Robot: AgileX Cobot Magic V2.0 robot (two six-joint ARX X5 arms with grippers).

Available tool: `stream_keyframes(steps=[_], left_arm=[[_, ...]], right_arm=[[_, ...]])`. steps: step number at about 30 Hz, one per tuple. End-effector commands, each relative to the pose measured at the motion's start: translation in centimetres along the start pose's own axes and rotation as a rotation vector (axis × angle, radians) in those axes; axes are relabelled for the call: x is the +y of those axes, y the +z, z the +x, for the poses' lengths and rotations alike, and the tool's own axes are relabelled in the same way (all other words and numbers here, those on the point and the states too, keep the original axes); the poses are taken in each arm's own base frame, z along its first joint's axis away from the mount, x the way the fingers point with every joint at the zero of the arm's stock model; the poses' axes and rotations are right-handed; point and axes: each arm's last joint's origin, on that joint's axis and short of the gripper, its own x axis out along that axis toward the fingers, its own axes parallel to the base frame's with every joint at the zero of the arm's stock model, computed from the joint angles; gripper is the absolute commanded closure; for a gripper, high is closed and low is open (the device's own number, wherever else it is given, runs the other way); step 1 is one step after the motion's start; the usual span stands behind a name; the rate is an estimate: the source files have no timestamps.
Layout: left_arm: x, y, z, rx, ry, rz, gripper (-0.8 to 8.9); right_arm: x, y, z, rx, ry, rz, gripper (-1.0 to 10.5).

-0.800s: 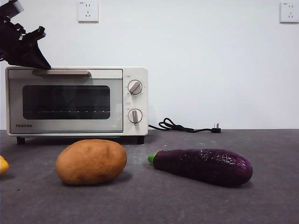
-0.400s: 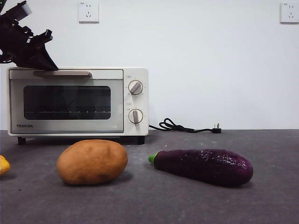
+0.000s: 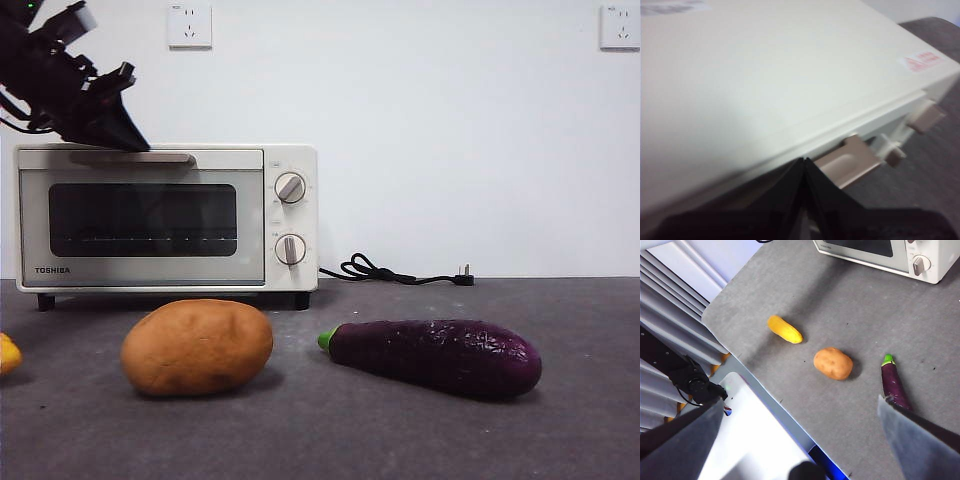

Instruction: Take the eggplant from the table,put the eggplant in the oven

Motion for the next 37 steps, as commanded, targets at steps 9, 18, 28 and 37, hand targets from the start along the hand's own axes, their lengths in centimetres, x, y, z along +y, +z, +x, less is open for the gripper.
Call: stream_keyframes(steps=[9, 18, 28, 37], left_arm=[[-1.5, -5.2, 2.5, 0.312, -0.075, -0.107, 8.19], [-3.6, -4.3, 1.8, 0.321, -0.128, -0.088, 8.19], [-5.8, -0.5, -3.0, 0.164, -0.110, -0.026, 8.19], [-8.1, 2.3, -8.8, 0.012, -0.094, 0.014, 8.19]], right_arm=[[0.0, 0.8, 0.0, -0.069, -0.001, -0.062, 3.8], [-0.1, 1.3, 0.0, -0.112, -0.034, -0.088, 3.8], [-0.2, 1.3, 0.0, -0.112, -0.068, -0.105, 3.8], [-0.2, 1.4, 0.1, -0.108, -0.069, -0.105, 3.8]])
